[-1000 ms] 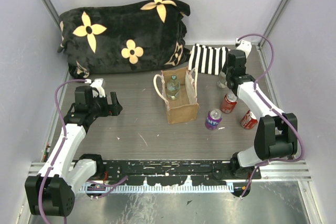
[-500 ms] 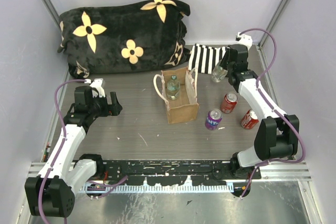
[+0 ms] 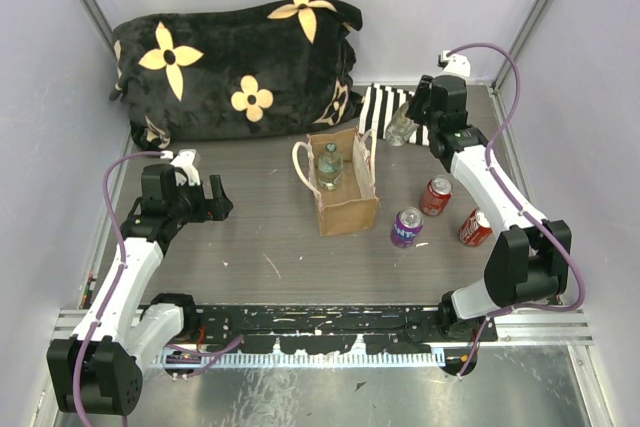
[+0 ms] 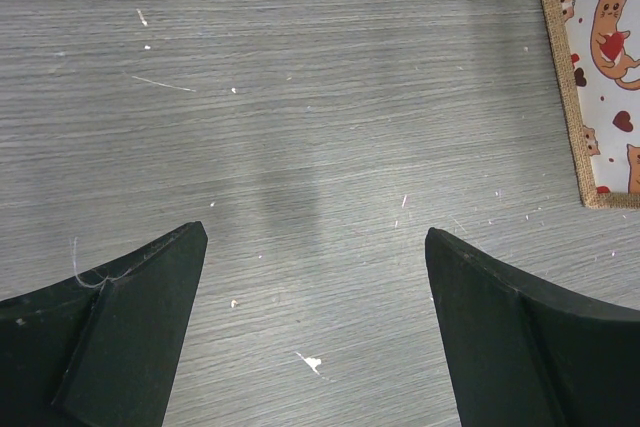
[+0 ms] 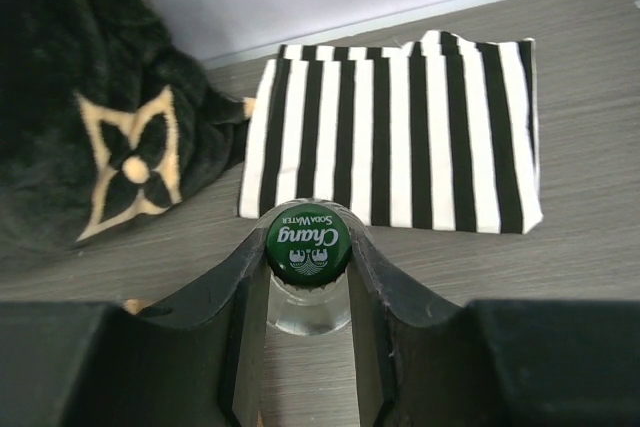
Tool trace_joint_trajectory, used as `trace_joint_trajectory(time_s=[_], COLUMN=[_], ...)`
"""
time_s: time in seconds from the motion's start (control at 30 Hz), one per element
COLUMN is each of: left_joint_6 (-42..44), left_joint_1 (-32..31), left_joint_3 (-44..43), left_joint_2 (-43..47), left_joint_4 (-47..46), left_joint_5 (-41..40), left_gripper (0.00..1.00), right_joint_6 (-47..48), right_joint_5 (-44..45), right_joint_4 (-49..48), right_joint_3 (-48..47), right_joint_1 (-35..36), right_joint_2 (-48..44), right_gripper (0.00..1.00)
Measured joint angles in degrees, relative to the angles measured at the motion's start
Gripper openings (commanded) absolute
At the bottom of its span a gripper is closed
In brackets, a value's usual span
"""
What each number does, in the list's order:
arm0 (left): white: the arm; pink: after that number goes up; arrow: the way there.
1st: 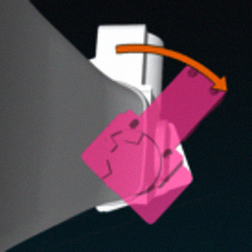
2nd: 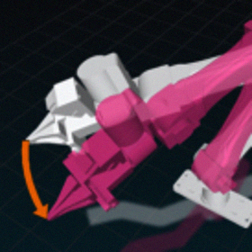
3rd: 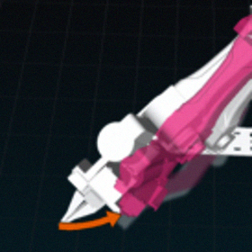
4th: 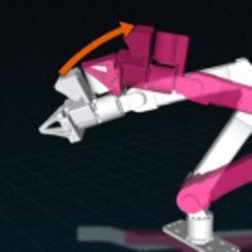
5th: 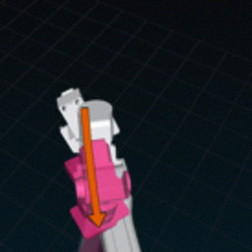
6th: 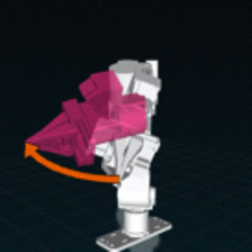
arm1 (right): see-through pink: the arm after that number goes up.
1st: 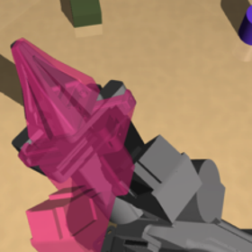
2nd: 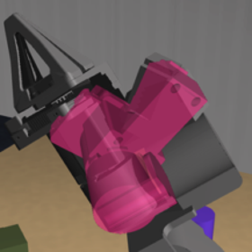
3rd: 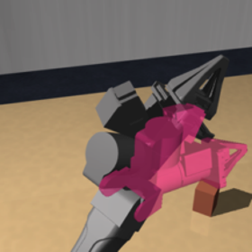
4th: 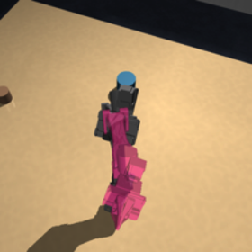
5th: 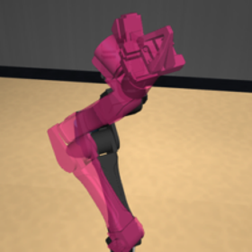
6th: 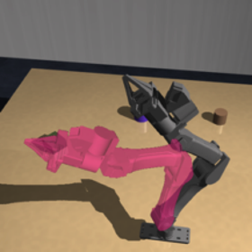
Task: Place the beverage into the canvas bag
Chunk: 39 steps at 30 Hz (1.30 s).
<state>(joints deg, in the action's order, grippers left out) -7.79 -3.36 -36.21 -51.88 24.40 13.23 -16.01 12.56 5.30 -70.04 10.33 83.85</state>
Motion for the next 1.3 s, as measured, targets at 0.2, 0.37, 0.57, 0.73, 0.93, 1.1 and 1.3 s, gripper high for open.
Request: trace_joint_trajectory(time_s=[0.2,0.37,0.57,0.73,0.93,1.1,1.3], left_joint_6=[0.0,0.0,-0.2,-0.4,-0.4,-0.4,-0.5], left_joint_1=[0.0,0.0,0.0,0.0,0.0,0.0,0.0], left_joint_3=[0.0,0.0,0.0,0.0,0.0,0.0,0.0], left_joint_2=[0.0,0.0,0.0,0.0,0.0,0.0,0.0], left_joint_4=[0.0,0.0,0.0,0.0,0.0,0.0,0.0], left_joint_5=[0.0,0.0,0.2,0.2,0.2,0.2,0.3], left_gripper=[0.98,0.98,0.98,0.98,0.98,0.98,0.98], right_joint_6=[-0.1,-0.6,-1.2,-2.1,-2.6,-2.6,-2.4], right_joint_5=[-1.3,-2.0,-3.3,-4.6,-5.9,-6.9,-7.9], right_joint_4=[-0.3,-1.7,-2.9,-4.4,-4.8,-4.6,-2.8], right_joint_3=[-2.5,-4.1,-6.5,-8.6,-9.3,-9.3,-8.5], right_joint_1=[2.7,4.3,5.7,6.6,8.3,10.9,13.7], right_joint_2=[0.0,0.0,0.0,0.0,-1.2,-1.9,-3.7], right_gripper=[0.01,0.01,0.01,0.01,0.01,0.01,0.01])
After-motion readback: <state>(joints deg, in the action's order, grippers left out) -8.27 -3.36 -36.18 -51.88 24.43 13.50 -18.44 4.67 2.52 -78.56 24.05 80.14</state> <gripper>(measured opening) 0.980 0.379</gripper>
